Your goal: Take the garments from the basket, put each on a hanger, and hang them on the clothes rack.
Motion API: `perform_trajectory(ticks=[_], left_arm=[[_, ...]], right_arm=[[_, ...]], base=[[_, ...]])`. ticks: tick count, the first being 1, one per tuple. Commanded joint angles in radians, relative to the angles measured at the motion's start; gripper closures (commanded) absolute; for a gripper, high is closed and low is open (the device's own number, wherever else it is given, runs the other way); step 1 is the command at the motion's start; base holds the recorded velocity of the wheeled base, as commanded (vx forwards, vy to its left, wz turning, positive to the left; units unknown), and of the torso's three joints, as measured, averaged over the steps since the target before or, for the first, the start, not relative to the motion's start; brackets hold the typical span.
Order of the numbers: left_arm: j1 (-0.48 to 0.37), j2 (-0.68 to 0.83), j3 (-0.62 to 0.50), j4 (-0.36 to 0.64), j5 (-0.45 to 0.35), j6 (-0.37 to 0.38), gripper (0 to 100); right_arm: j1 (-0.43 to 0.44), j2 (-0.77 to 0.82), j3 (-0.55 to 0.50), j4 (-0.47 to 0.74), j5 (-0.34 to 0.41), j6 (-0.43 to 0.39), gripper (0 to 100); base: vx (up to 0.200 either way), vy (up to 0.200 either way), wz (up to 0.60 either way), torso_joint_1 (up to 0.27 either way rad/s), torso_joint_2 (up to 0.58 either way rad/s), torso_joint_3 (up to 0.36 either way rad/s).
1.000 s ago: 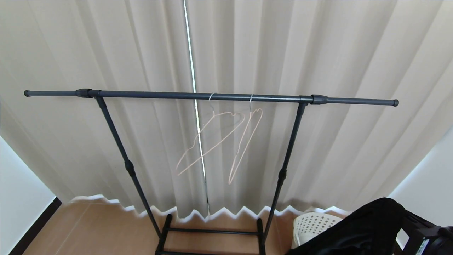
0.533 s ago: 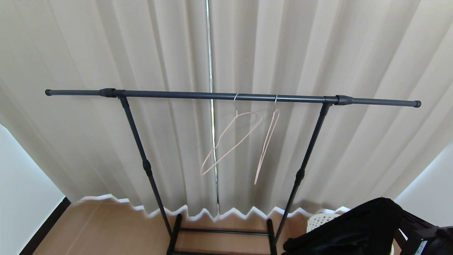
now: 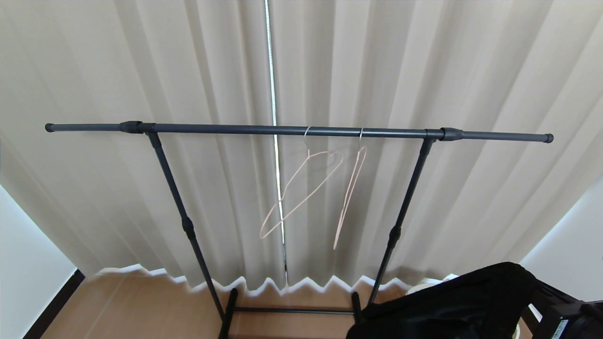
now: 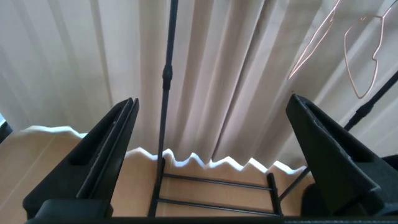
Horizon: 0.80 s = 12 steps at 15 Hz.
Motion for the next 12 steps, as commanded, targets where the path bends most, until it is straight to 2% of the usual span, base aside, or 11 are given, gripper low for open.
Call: perform_trajectory(ticks=[1,4,8,12], left_arm=[[0.0,0.0,0.0,-0.001,0.001,-0.002,0],[0.0,0.0,0.0,-0.001,0.013,-0.006,0],[0.0,0.0,0.0,-0.001,0.013,-0.006,0],[-0.001,0.0,0.0,-0.001,0.013,-0.006,0]], right_arm=[[-0.001,0.004,0.0,0.005,0.001,0.001,100],[0.0,0.015,0.0,0.017,0.001,0.003,100],[0.006,-0.013,0.0,0.083,0.003,0.01,100],[0.046,-0.019,0.0,0.094,0.003,0.01,100]], base=[[0.0,0.0,-0.6,-0.002,0.0,0.002],[0.0,0.0,-0.6,-0.001,0.0,0.002],[0.0,0.0,0.0,0.0,0.0,0.0],[0.0,0.0,0.0,0.0,0.0,0.0]])
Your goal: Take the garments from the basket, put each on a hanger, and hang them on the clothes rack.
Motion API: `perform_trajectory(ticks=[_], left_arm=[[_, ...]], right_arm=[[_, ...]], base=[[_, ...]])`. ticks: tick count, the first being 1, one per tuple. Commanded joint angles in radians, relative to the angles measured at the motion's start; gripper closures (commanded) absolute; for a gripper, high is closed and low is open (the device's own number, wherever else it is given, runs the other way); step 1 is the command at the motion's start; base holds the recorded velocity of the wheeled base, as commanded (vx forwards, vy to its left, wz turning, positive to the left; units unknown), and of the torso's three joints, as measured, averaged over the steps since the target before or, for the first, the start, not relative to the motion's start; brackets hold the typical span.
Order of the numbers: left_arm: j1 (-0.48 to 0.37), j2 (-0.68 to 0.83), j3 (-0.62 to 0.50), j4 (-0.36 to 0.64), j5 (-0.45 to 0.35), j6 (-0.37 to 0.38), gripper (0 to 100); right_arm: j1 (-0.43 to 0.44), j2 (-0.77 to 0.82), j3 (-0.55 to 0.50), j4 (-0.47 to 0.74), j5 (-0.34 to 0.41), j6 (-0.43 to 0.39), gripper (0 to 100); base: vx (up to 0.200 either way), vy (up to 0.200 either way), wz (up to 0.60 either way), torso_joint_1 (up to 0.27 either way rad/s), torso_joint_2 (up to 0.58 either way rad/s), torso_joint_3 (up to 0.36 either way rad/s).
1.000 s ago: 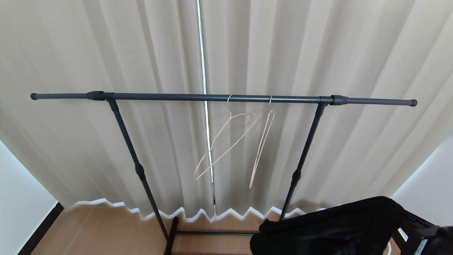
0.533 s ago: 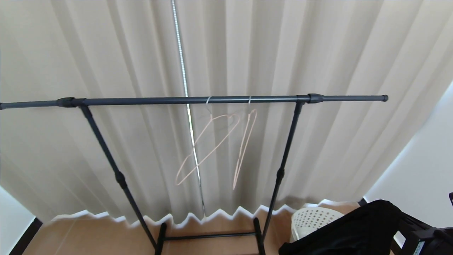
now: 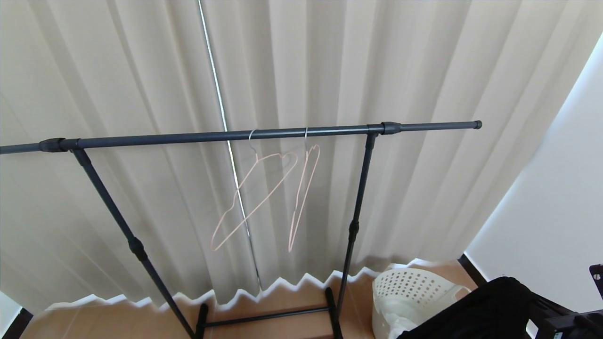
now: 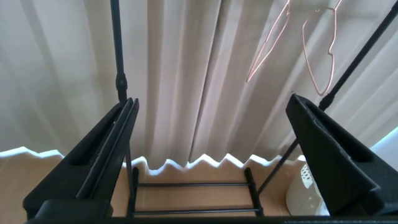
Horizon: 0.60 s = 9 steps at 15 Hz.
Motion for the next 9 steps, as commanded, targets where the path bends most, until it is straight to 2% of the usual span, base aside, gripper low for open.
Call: perform_trajectory(ticks=[1,9], left_arm=[[0.0,0.0,0.0,0.0,0.0,-0.001,0],[0.0,0.0,0.0,0.0,0.0,-0.001,0]], right_arm=[[0.009,-0.018,0.0,0.002,0.001,-0.001,100],[0.038,-0.07,0.0,0.026,0.001,0.0,100]], base=[[0.0,0.0,0.0,0.0,0.0,0.0],[0.0,0.0,0.0,0.0,0.0,0.0]])
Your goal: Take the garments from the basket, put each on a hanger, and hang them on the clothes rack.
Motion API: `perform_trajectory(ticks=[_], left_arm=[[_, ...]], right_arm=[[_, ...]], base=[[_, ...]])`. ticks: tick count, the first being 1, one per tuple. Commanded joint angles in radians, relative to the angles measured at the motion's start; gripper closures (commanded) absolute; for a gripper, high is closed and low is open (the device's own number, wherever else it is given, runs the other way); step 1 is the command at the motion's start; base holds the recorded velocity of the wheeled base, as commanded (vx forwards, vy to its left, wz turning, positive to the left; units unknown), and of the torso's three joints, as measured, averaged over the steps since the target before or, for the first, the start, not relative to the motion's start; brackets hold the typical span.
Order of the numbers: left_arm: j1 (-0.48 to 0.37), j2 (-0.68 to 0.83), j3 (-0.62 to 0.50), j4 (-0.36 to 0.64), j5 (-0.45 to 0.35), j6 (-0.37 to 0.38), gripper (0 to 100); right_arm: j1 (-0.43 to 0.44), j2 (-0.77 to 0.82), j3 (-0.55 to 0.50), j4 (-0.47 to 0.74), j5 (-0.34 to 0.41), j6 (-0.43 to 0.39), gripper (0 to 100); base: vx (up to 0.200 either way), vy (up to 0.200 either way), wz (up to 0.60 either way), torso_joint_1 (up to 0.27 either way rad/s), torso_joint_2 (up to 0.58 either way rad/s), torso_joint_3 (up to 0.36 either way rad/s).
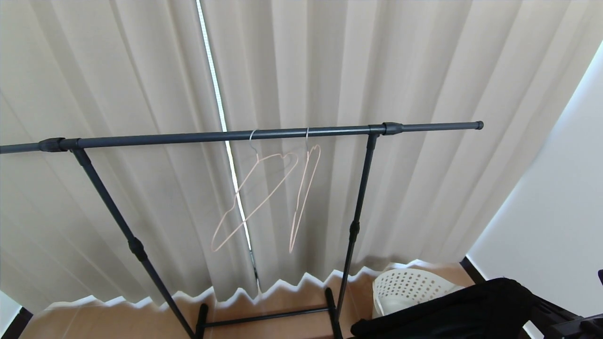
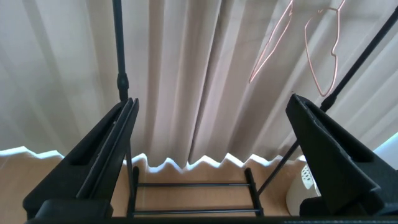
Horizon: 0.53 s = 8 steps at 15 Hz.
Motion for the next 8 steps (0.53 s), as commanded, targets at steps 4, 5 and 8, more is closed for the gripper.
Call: perform_trajectory(ticks=[4,5,8], left_arm=[[-0.004,0.009,-0.008,0.01,-0.01,0.012,0],[-0.016,0.091,-0.009,0.018,-0.004,0.043,0],[-0.044,0.411,-0.115,0.017,-0.079,0.23,0]], right_arm=[[0.062,0.006,-0.083,0.0,-0.004,-0.026,100],[0.066,0.06,-0.163,0.015,-0.004,-0.06,100],[0.067,0.196,-0.407,0.121,-0.007,-0.163,100]], base=[[0.0,0.0,0.0,0.0,0.0,0.0],[0.0,0.0,0.0,0.0,0.0,0.0],[0.0,0.0,0.0,0.0,0.0,0.0]])
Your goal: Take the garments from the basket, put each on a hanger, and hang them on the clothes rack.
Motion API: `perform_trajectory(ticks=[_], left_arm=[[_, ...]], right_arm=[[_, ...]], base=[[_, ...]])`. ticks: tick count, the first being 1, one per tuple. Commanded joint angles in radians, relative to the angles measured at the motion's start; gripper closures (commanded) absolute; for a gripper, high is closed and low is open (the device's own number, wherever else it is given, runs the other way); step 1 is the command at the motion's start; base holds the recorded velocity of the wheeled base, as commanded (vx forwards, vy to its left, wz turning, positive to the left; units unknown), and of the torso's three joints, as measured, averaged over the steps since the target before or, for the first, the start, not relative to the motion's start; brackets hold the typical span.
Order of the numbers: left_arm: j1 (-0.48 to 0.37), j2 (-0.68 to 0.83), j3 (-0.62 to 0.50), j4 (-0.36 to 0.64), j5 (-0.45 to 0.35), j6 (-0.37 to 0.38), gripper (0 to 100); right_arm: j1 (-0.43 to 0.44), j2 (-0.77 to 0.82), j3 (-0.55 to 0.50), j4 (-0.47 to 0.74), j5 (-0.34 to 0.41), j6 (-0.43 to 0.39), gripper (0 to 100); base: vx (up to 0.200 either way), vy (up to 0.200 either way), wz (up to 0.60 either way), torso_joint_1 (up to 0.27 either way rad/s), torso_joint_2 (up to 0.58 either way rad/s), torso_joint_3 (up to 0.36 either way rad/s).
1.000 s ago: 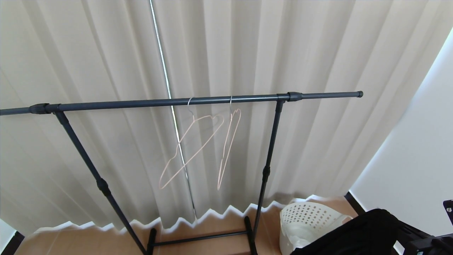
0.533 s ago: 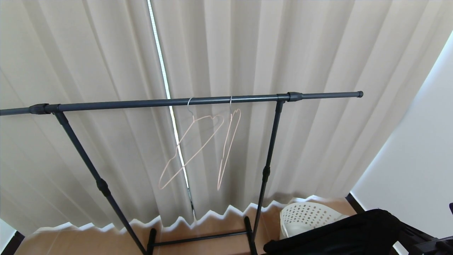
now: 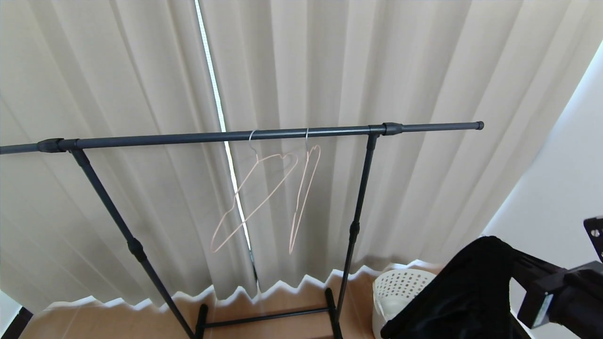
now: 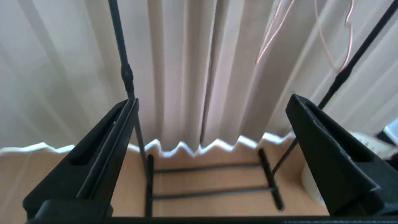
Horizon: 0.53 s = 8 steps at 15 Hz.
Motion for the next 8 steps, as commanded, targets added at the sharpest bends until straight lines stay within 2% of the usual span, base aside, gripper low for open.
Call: perform_trajectory(ticks=[1,3,4,5,6,8], left_arm=[[-0.064,0.387,-0.17,0.005,-0.109,0.106,0],[-0.159,0.588,-0.286,0.008,-0.117,0.106,0],[-0.227,0.697,-0.348,0.011,-0.116,0.102,0],[-0.248,0.741,-0.371,0.011,-0.116,0.097,0],[-0.339,0.89,-0.454,0.011,-0.116,0.068,0],[-0.464,1.043,-0.549,0.009,-0.109,0.019,0]], right_arm=[[0.004,0.179,-0.264,0.116,-0.012,-0.039,100],[-0.001,0.268,-0.492,0.32,-0.043,-0.039,100],[0.004,0.3,-0.604,0.464,-0.063,-0.034,100],[0.006,0.305,-0.637,0.509,-0.063,-0.03,100],[0.041,0.326,-0.677,0.578,-0.063,0.015,100],[0.073,0.397,-0.735,0.586,-0.066,0.085,100]], base=[[0.0,0.0,0.0,0.0,0.0,0.0],[0.0,0.0,0.0,0.0,0.0,0.0],[0.0,0.0,0.0,0.0,0.0,0.0],[0.0,0.0,0.0,0.0,0.0,0.0],[0.0,0.0,0.0,0.0,0.0,0.0],[0.0,0.0,0.0,0.0,0.0,0.0]])
